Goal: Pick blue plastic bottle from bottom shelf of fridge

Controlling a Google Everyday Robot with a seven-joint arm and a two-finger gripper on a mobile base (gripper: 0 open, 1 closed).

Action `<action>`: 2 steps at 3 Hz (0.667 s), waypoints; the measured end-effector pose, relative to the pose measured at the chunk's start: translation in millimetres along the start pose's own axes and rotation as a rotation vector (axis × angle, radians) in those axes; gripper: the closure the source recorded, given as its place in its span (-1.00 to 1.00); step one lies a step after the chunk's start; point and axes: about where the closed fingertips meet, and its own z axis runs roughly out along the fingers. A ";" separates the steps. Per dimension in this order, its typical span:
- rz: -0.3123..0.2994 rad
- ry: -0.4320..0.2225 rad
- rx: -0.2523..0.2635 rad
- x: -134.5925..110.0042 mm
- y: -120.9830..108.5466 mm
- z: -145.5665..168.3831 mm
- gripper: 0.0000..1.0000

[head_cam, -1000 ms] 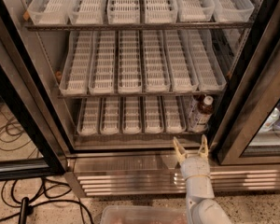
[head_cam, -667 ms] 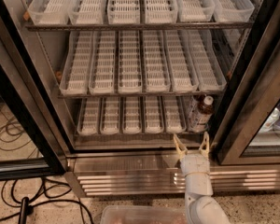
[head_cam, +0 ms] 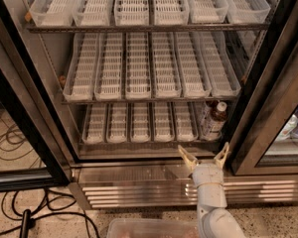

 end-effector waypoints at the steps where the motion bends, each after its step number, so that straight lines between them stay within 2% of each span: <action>1: -0.023 -0.009 0.022 0.8 -10.9 16.2 -0.78; 2: -0.041 -0.001 0.047 3.4 -24.7 53.2 -0.62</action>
Offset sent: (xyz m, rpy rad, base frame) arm 0.0506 -0.0377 0.0073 -0.0578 -0.0262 -0.0770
